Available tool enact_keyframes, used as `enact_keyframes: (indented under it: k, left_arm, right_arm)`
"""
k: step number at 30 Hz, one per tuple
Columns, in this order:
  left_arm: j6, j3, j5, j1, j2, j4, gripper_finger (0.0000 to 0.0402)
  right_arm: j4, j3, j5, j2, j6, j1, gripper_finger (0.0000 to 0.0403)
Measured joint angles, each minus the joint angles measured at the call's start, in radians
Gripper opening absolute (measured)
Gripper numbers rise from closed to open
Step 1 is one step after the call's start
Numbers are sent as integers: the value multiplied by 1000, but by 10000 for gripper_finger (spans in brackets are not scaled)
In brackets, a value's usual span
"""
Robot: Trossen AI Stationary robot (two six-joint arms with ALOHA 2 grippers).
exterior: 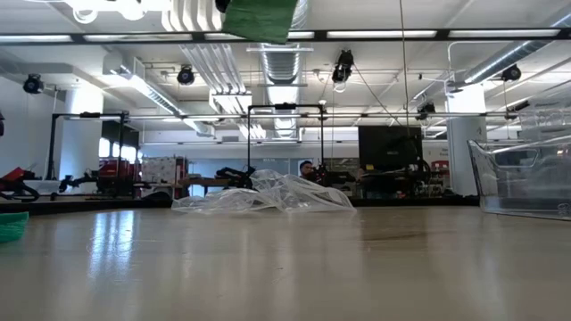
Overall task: Roll bandage
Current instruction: Roll the green bandage
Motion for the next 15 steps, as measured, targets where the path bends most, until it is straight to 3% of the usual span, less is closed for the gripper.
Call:
enact_keyframes:
  k: [7,11,15]
  left_arm:
    - [-29,4,-28,4,24,4,47]
    - [-19,4,-86,5,31,-46,75]
    - [-8,4,-78,5,28,-53,105]
  right_arm:
    - [22,-15,-21,-2,19,1,32]
    - [23,-63,-31,-3,34,2,31]
    - [22,-124,-22,-25,38,0,33]
